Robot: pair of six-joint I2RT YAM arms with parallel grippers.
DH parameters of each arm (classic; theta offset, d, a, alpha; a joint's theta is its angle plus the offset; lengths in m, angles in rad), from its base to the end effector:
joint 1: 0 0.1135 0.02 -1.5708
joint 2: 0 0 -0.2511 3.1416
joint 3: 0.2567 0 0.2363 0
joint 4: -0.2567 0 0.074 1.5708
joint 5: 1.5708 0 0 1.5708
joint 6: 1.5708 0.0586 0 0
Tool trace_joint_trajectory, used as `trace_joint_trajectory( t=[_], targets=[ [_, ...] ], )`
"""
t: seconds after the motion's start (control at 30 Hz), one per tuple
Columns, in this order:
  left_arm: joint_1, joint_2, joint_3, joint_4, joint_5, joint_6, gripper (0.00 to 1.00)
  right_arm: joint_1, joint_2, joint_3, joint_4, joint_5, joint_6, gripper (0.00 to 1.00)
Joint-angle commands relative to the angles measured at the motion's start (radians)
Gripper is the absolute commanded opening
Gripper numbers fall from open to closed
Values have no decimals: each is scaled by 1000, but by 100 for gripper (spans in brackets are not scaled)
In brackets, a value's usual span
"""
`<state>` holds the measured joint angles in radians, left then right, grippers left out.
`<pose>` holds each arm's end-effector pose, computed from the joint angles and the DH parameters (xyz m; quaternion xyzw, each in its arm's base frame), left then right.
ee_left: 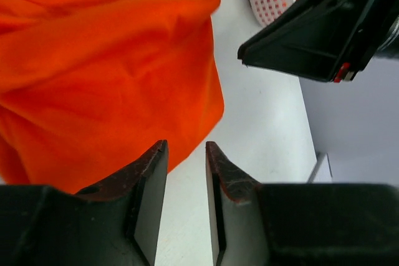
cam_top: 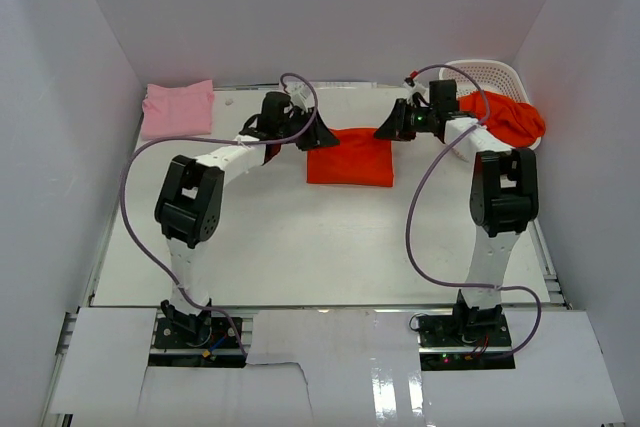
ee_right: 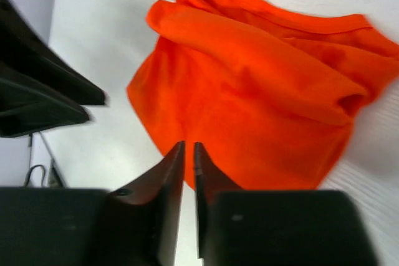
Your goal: Fold and stack the t-shirts
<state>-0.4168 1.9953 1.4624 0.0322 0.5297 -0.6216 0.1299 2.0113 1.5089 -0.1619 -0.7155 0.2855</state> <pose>0.4087 -0.2133 0.2181 0.0479 0.8395 -0.4397 0.3155 0.4406 0.0963 0.2103 -0.0874 0.8515 0.3926 0.3364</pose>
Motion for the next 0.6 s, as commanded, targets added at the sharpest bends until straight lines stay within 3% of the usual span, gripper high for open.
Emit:
trace_joint_trajectory(
  t=[0.0, 0.07, 0.37, 0.57],
  targets=[
    [-31, 46, -4, 110, 188, 12, 38, 31, 47, 37, 71, -120, 89, 13],
    [-50, 69, 22, 110, 210, 48, 36, 43, 90, 66, 103, -137, 131, 8],
    [-71, 143, 81, 113, 283, 98, 35, 66, 271, 187, 211, -246, 276, 8],
    [-73, 158, 53, 115, 294, 154, 34, 79, 325, 152, 346, -305, 391, 8]
  ],
)
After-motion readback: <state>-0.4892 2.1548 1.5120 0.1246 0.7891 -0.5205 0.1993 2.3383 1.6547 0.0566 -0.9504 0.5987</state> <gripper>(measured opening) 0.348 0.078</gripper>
